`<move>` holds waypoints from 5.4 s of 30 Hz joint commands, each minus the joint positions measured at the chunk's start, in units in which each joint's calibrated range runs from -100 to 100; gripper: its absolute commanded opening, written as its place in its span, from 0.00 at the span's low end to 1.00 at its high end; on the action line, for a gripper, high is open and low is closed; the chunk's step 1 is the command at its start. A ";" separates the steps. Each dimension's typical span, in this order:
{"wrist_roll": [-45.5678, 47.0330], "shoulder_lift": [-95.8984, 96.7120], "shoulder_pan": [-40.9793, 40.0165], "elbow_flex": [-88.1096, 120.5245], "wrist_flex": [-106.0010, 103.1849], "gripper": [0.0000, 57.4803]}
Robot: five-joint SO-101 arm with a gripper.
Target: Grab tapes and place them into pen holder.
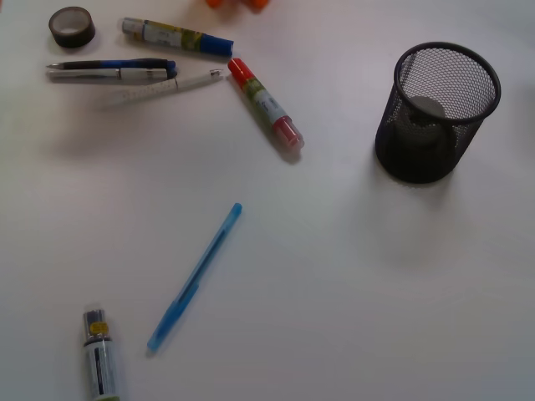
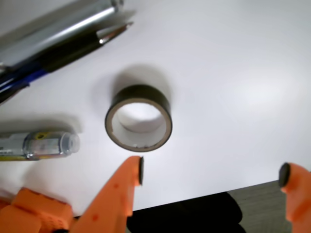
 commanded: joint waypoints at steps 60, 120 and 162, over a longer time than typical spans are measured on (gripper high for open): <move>4.59 -17.56 -19.86 -6.49 5.10 0.01; -13.48 -0.56 -82.96 -26.33 0.90 0.71; 21.10 -113.35 -58.66 102.75 -25.87 0.00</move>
